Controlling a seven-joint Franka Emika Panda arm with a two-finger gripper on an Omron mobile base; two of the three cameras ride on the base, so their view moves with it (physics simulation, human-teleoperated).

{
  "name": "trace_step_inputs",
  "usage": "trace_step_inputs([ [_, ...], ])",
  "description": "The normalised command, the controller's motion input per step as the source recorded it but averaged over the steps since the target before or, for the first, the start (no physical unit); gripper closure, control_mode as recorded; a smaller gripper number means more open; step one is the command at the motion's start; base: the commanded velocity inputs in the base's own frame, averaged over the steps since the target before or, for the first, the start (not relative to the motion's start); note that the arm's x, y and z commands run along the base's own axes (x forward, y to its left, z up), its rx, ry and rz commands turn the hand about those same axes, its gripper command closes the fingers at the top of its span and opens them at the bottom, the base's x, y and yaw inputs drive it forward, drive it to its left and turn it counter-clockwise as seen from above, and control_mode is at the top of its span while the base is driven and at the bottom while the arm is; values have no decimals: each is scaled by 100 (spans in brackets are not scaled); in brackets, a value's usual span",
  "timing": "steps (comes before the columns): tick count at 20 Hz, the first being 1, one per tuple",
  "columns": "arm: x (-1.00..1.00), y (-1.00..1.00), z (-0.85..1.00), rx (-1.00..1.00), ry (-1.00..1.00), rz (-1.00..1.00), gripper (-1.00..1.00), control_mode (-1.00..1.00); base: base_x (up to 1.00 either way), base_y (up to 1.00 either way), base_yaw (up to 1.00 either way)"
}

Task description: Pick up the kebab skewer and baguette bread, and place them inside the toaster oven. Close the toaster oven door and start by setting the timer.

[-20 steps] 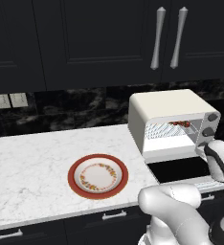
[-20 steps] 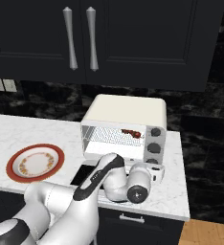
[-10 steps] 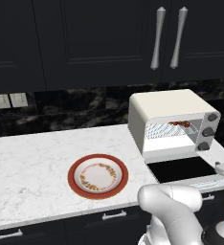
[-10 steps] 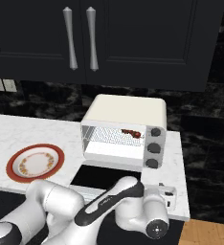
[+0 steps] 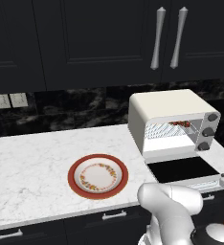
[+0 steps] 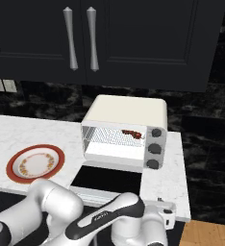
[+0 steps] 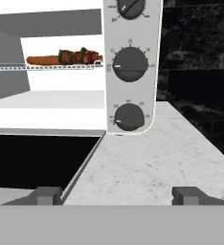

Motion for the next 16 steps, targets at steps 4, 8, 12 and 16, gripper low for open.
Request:
trace_step_inputs([
  [4, -36, 0, -15, -4, 3, 0, -100, -100, 0, 0, 0],
  [8, -28, 0, -11, -3, 1, 0, -100, -100, 0, 0, 0],
  [12, -25, 0, -10, -4, 2, 0, -100, -100, 0, 0, 0],
  [16, -19, 0, -17, -4, 0, 2, -100, -100, 0, 0, 0],
])
